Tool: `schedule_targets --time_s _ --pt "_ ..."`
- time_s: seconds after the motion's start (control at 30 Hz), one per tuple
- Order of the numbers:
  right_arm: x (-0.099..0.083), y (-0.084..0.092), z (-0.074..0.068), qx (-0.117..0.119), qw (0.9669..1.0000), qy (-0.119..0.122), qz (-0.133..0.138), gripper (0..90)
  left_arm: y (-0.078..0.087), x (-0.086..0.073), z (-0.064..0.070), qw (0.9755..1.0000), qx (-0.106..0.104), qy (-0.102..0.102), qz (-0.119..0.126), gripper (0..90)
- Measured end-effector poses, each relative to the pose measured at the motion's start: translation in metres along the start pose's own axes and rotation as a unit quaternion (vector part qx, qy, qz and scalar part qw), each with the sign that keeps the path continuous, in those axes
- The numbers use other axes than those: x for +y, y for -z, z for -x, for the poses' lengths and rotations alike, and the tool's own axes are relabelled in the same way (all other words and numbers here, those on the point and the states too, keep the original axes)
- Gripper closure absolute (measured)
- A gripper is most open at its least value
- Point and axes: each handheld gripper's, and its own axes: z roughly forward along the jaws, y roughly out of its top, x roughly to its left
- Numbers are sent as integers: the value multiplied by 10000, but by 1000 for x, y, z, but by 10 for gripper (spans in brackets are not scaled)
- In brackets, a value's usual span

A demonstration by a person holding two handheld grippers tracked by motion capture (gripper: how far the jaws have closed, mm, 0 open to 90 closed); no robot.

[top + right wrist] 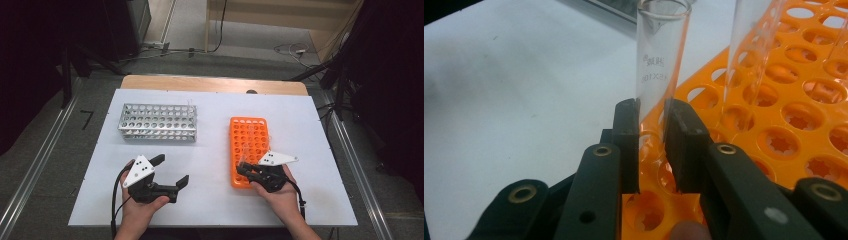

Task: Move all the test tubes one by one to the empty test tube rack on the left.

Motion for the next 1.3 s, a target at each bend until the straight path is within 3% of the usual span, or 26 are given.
schedule_targets --time_s 0.33,0.57,1.03,1.3 --pt "14 27 2 50 9990 -78 446 738 -3 4 7 9999 -115 -33 27 0" --pt "18 35 -4 163 9982 -47 569 738 -5 6 11 9998 -188 -13 56 0" --pt "23 22 -35 582 9968 297 453 738 -9 12 23 9990 -426 6 130 1" --pt "22 11 -50 801 9953 415 354 738 -12 15 30 9969 -773 -3 164 104"
